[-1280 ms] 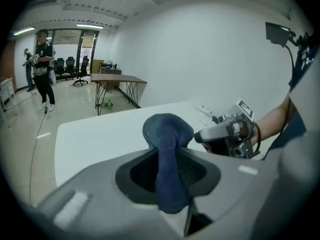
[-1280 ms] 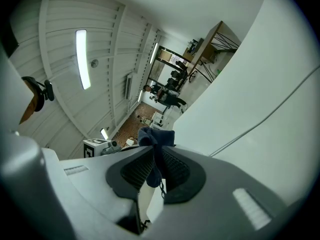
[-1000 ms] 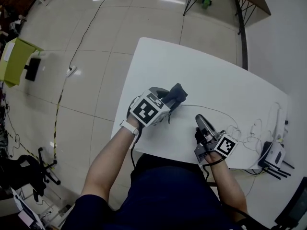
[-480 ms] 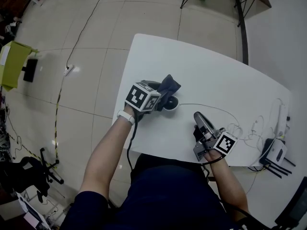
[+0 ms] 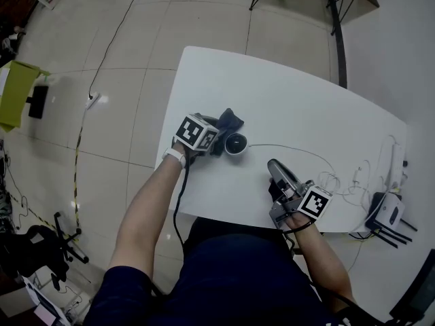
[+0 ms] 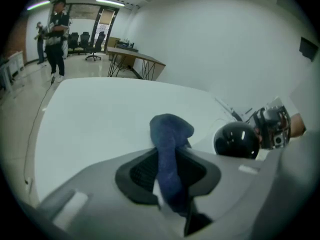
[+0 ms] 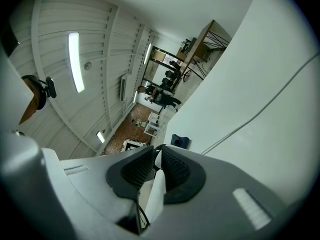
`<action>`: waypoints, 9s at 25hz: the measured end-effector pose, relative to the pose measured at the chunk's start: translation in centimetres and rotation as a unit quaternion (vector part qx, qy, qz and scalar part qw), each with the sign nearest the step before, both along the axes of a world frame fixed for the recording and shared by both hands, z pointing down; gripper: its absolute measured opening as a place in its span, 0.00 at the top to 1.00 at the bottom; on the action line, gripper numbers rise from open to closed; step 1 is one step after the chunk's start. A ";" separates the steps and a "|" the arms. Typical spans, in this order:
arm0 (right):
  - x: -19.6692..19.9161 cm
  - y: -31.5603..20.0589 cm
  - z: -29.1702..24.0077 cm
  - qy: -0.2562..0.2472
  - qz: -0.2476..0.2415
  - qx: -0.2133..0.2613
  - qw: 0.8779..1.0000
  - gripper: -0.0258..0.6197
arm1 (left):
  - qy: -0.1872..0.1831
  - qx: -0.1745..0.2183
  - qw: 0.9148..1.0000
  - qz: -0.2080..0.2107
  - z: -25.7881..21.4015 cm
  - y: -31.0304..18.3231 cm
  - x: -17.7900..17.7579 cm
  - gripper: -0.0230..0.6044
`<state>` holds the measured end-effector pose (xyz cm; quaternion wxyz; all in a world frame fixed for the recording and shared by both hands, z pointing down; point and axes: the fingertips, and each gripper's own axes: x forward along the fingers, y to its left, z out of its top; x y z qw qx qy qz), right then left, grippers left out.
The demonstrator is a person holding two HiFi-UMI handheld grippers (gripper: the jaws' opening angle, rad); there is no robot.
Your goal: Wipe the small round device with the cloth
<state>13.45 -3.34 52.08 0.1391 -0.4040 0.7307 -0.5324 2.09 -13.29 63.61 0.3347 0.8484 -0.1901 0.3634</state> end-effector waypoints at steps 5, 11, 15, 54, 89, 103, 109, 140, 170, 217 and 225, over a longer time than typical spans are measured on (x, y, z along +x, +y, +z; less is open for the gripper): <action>0.0 0.3 -0.1 -0.002 0.000 0.002 1.000 0.87 | -0.031 0.078 0.996 -0.041 -1.6 -1.3 -1.5 0.81; -0.8 0.4 -0.7 -0.015 -0.009 0.014 1.000 0.87 | 0.015 0.120 0.992 -0.046 -8.5 -1.4 -2.1 0.81; -1.2 0.6 -1.0 -0.016 -0.014 0.015 1.000 0.87 | 0.035 0.171 0.983 0.056 -14.9 0.4 -0.2 0.81; 0.7 -0.9 2.4 -0.003 0.008 -0.028 1.000 0.87 | -0.033 0.003 0.982 0.184 -1.6 0.0 1.7 0.81; -1.7 1.5 1.5 -0.008 -0.043 -0.008 0.999 0.89 | 0.200 -0.219 0.822 -0.486 -0.5 12.8 0.4 0.81; 3.1 1.7 2.2 0.000 -0.017 -0.012 1.000 0.89 | 0.032 -0.046 0.992 -0.114 -3.3 14.9 8.5 0.81; 2.8 2.0 1.7 -0.012 -0.008 -0.009 1.000 0.89 | -0.080 0.048 0.996 0.005 -2.5 12.5 7.1 0.81; 2.4 5.8 1.2 0.024 0.056 -0.009 0.998 0.89 | -0.239 0.331 0.886 0.219 -5.5 4.3 -3.8 0.81; 3.8 1.1 2.5 0.041 0.051 -0.024 0.998 0.90 | 0.104 -0.061 0.974 -0.194 -7.6 11.8 2.4 0.81; 2.2 6.3 2.5 0.053 0.144 -0.038 0.987 0.91 | -0.009 0.151 0.978 0.146 -5.9 10.9 -1.5 0.81; -0.6 4.8 2.1 0.050 0.099 -0.036 0.993 0.90 | 0.163 -0.028 0.980 -0.108 -9.8 12.4 0.8 0.81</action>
